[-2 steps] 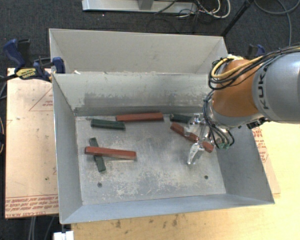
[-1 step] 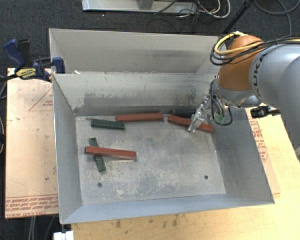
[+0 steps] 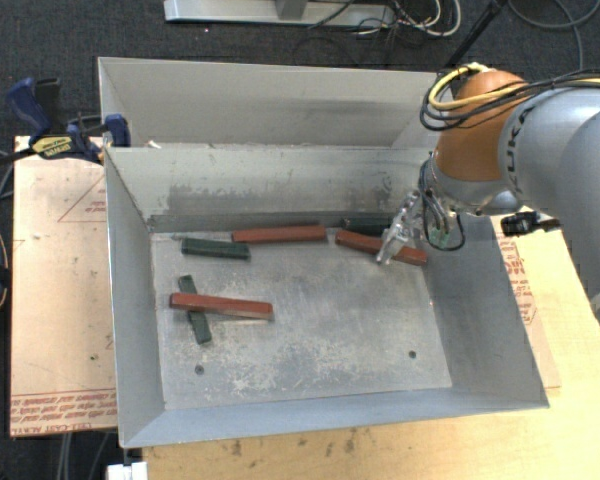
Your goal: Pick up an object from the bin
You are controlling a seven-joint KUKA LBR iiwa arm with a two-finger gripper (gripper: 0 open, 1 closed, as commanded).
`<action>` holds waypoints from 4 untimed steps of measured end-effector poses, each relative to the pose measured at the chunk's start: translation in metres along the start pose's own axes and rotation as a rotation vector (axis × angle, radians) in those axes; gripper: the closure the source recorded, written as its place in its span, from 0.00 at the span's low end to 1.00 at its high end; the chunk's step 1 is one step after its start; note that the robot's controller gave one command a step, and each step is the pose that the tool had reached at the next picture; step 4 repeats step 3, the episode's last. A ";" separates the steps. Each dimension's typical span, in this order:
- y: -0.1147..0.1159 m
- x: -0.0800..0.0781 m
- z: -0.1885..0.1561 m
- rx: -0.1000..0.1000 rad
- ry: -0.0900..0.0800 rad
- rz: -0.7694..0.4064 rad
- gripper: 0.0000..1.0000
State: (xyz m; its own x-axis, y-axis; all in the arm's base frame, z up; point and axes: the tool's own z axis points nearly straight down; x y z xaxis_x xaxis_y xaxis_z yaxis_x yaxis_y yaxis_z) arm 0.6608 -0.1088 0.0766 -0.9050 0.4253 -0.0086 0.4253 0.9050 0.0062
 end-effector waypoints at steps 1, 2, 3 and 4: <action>-0.004 0.036 -0.117 0.003 0.004 -0.489 1.00; -0.004 0.036 -0.116 0.003 0.006 -0.489 1.00; -0.010 0.033 -0.138 0.002 0.013 -0.416 1.00; -0.010 0.033 -0.138 0.002 0.013 -0.416 1.00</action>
Offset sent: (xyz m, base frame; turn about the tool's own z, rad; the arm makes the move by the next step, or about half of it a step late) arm 0.0000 0.0000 0.0000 0.0000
